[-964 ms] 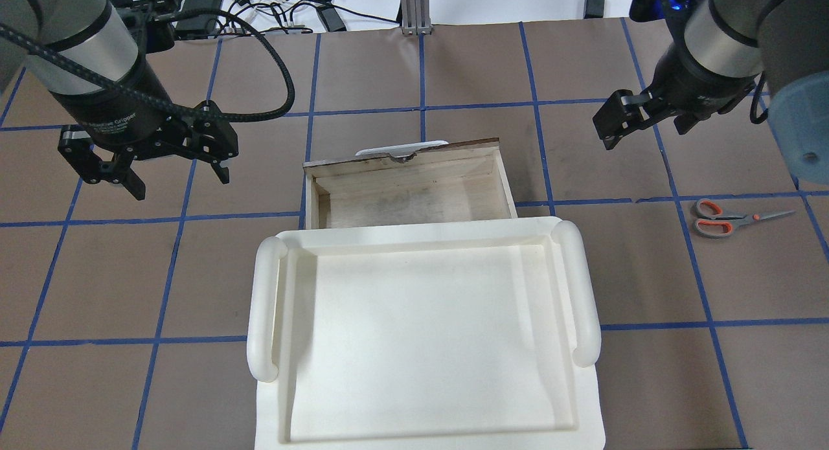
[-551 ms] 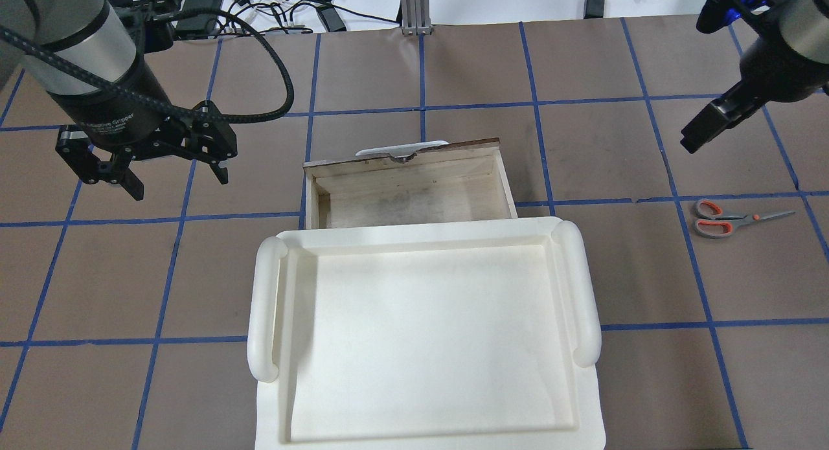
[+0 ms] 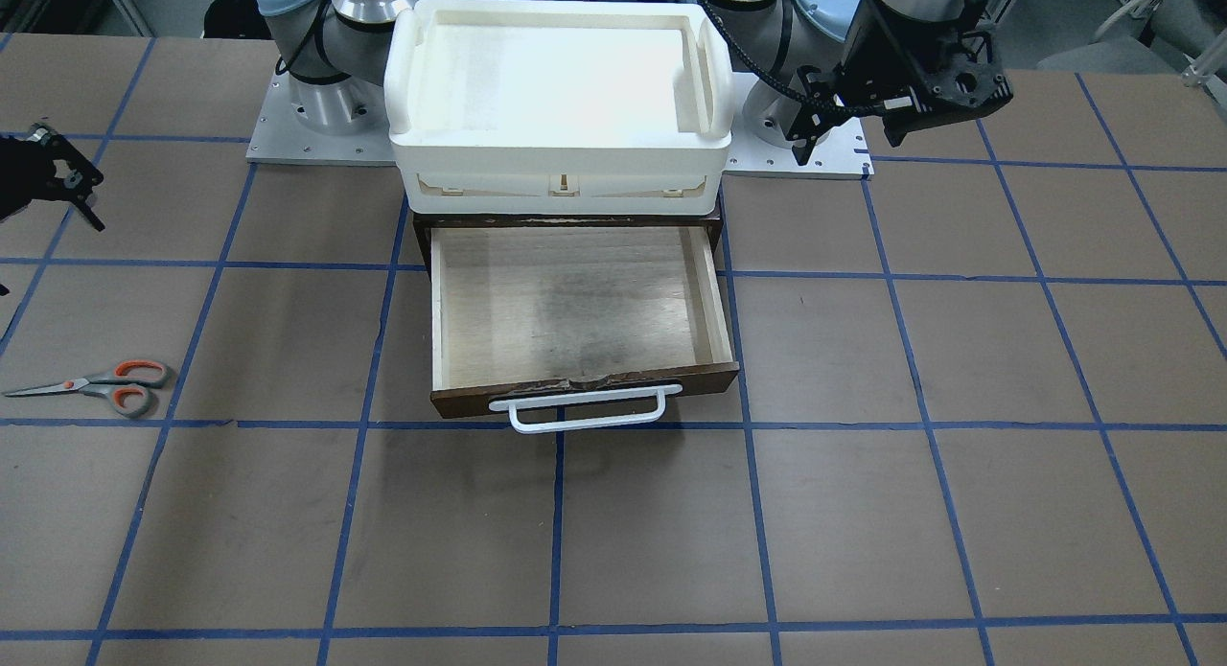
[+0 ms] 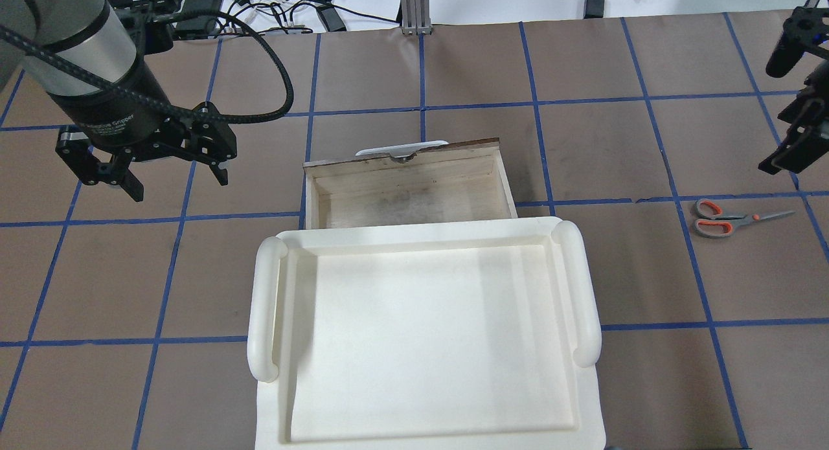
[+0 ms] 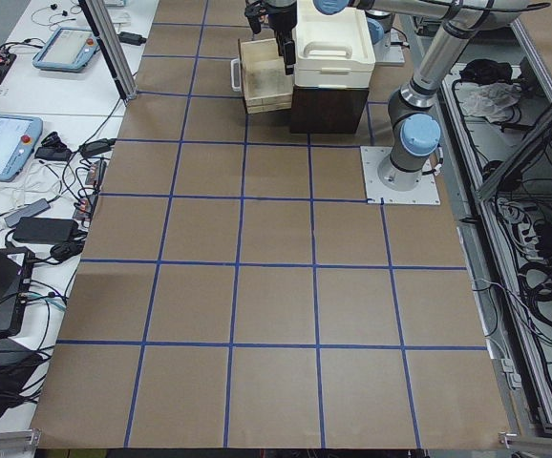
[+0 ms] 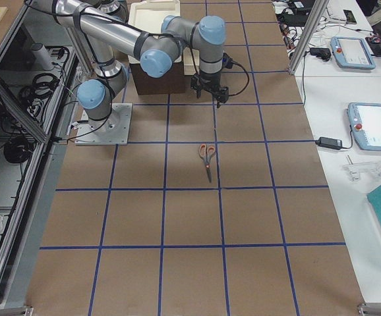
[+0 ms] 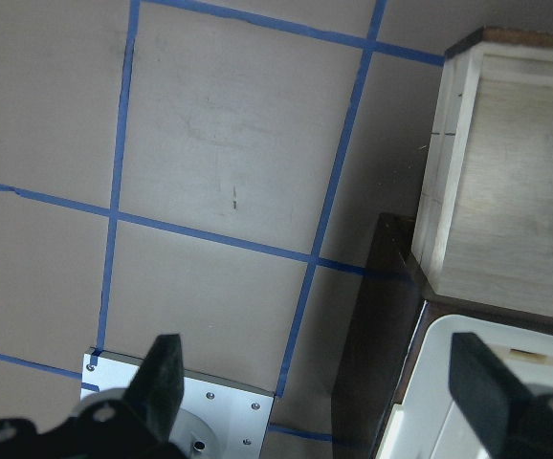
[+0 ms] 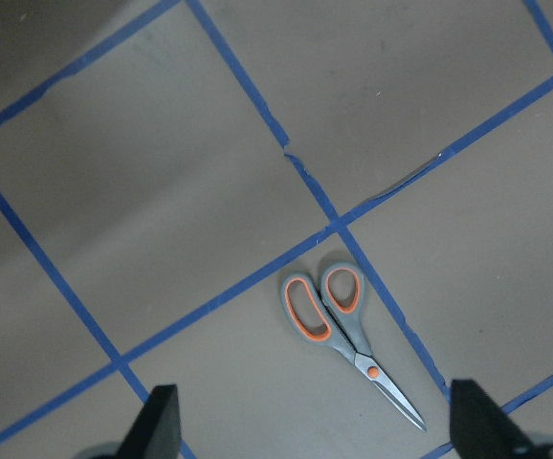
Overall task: Put scissors in drawer and close it
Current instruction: 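Move the right gripper outward over the grey-and-orange scissors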
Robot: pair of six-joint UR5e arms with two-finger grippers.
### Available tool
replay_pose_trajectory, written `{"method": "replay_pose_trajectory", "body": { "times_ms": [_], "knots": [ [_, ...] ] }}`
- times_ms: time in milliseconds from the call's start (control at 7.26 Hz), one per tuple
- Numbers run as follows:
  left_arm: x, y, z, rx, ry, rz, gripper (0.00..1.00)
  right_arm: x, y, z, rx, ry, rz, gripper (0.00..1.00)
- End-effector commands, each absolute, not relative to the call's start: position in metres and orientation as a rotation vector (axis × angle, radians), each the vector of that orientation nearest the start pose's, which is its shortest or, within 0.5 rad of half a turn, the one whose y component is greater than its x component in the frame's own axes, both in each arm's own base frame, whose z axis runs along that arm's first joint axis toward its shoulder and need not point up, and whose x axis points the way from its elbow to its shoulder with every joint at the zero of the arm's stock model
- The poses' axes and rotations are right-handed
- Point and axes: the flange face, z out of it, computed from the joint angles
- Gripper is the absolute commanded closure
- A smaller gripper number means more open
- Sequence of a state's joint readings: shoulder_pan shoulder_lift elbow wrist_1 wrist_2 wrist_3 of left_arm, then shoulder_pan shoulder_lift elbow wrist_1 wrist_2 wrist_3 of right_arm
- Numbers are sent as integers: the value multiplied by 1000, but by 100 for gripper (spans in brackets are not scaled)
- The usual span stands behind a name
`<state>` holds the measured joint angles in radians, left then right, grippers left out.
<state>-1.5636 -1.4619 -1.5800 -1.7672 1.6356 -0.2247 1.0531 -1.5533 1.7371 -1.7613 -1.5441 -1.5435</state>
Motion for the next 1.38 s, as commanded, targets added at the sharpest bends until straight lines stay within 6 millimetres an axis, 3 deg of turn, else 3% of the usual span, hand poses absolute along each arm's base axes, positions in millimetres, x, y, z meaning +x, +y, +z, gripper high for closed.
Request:
{"method": "replay_pose_trajectory", "body": {
  "times_ms": [0, 138, 551, 826, 964, 1239],
  "knots": [
    [-124, -434, 514, -342, 3042, 146, 0, -183, -514, 368, -1739, 2580, -38, 0],
    [-124, -433, 514, -346, 3043, 150, 0, -192, -525, 359, -1888, 2531, -55, 0],
    [-124, -433, 513, -349, 3042, 153, 0, -227, -535, 284, -1964, 2346, 33, 0],
    [-124, -433, 513, -349, 3042, 153, 0, -241, -542, 243, -2164, 2258, 105, 0],
    [-125, -432, 512, -346, 3040, 157, 0, -235, -534, 223, -2150, 2241, 116, 0],
    [-125, -439, 506, -350, 3042, 174, 0, -228, -528, 205, -2134, 2202, 113, 0]
  ]
}}
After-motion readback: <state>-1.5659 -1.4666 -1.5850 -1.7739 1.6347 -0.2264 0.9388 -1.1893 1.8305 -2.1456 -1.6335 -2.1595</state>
